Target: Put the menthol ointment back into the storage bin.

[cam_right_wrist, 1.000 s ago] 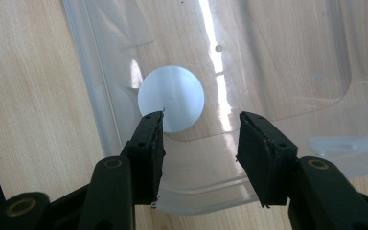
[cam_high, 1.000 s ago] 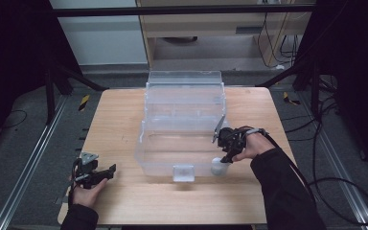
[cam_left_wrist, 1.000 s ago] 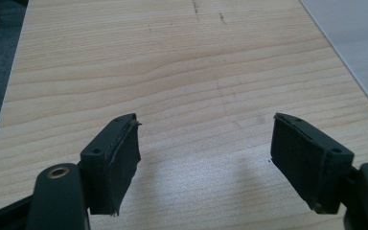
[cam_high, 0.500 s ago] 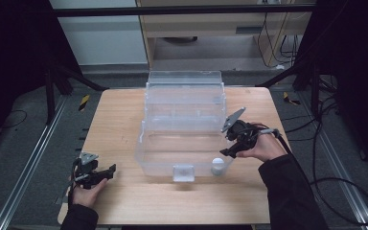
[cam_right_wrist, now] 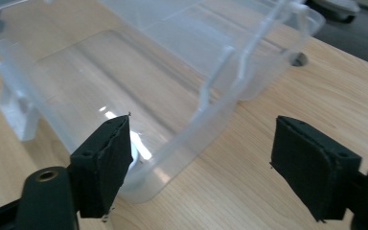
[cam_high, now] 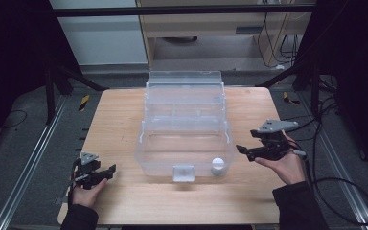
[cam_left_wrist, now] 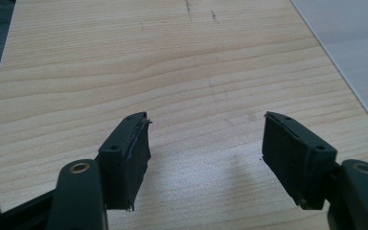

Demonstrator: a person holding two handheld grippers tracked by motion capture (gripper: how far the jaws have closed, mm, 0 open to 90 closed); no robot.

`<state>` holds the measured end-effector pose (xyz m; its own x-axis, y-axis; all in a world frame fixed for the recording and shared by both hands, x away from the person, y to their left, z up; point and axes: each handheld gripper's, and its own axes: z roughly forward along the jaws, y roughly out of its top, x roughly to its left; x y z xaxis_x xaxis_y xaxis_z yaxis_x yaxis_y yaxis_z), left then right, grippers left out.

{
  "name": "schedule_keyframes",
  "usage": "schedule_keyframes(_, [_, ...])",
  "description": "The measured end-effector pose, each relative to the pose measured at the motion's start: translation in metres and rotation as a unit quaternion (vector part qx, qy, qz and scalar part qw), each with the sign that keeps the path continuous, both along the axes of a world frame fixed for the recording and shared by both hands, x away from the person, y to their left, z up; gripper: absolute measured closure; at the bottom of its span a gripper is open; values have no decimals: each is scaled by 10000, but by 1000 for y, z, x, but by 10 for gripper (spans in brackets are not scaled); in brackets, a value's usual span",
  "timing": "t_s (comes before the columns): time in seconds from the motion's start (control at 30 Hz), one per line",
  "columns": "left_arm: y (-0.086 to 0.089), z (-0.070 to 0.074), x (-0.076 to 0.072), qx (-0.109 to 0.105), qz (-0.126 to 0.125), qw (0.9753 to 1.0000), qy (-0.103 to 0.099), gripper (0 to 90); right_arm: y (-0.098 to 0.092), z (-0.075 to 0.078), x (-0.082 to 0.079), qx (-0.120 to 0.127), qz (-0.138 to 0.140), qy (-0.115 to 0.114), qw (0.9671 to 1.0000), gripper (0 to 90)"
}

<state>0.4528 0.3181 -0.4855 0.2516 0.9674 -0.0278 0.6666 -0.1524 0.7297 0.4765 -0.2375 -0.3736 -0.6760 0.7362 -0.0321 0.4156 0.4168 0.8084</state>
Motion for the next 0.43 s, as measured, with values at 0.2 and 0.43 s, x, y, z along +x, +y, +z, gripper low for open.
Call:
schedule_keyframes(0.2, [2,1,-1,-33,33,10000,-16,361,-23,-24,-11,335,-531,-38,9980,186])
schedule_keyframes(0.43, [3,3,-1,-10,28,10000,-50,350,-45,-53,-15,594,-1076,-26,9924,157])
